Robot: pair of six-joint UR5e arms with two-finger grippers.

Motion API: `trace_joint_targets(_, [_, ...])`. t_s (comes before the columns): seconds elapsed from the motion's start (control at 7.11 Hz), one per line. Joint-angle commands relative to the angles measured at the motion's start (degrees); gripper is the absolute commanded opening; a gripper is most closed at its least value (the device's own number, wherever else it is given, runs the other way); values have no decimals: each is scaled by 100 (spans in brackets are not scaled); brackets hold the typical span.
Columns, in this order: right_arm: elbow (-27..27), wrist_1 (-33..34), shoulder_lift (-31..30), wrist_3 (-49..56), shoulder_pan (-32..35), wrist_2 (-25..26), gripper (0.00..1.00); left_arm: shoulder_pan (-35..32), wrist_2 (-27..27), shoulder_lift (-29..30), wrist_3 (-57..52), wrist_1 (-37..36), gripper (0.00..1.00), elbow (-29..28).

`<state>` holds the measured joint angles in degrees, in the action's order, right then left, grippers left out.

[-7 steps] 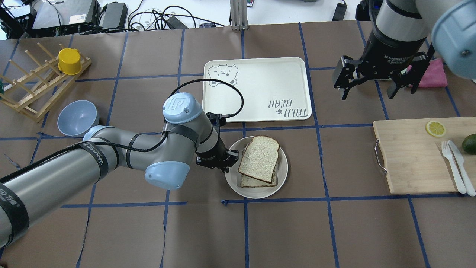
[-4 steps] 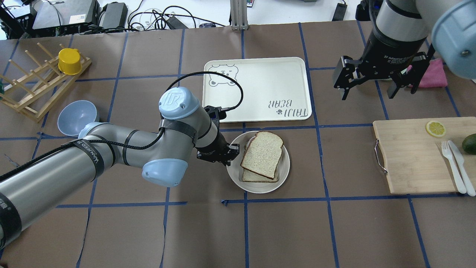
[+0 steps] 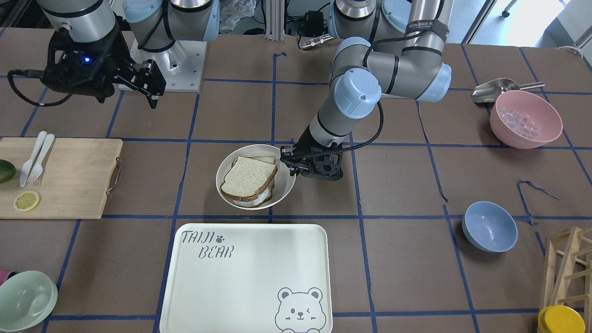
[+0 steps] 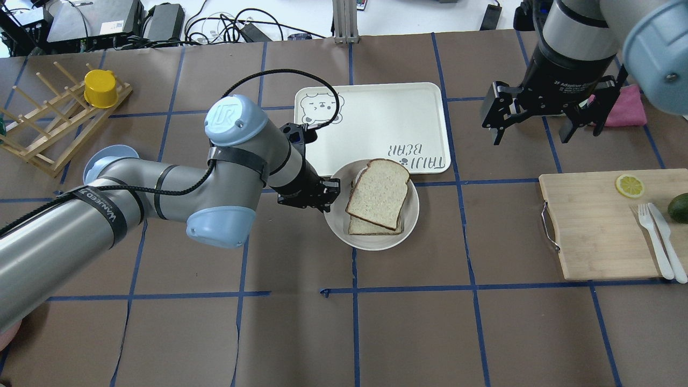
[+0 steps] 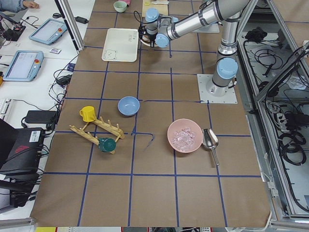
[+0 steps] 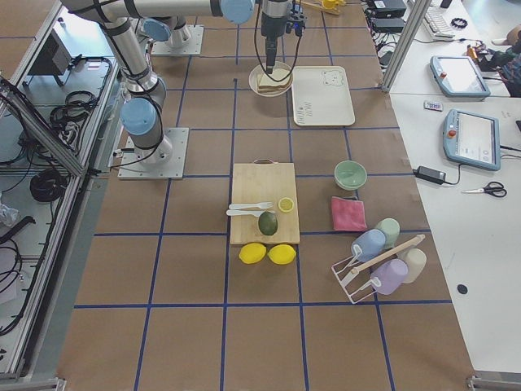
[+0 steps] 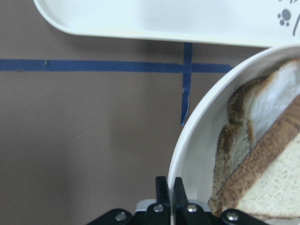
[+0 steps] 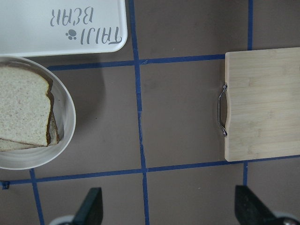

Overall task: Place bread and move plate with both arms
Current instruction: 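Slide the plate with the left gripper onto the bear-printed tray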

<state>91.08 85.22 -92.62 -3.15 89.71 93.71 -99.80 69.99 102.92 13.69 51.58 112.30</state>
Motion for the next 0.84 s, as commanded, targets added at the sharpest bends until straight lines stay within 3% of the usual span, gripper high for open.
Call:
trace_joint_targets(0.0, [15, -5, -2, -1, 3, -2, 100, 478, -521, 226, -59, 587, 0, -975])
trace_joint_targets(0.28, [15, -5, -2, 7, -6, 7, 100, 479, 37, 936, -103, 1211, 0, -2381])
trace_joint_targets(0.56, [15, -5, 7, -2, -6, 7, 100, 479, 409, 1884, -322, 1232, 0, -3341])
trace_joint_targets(0.7, [15, 4, -2, 7, -6, 7, 100, 470, 349, 2220, -218, 1223, 0, -3528])
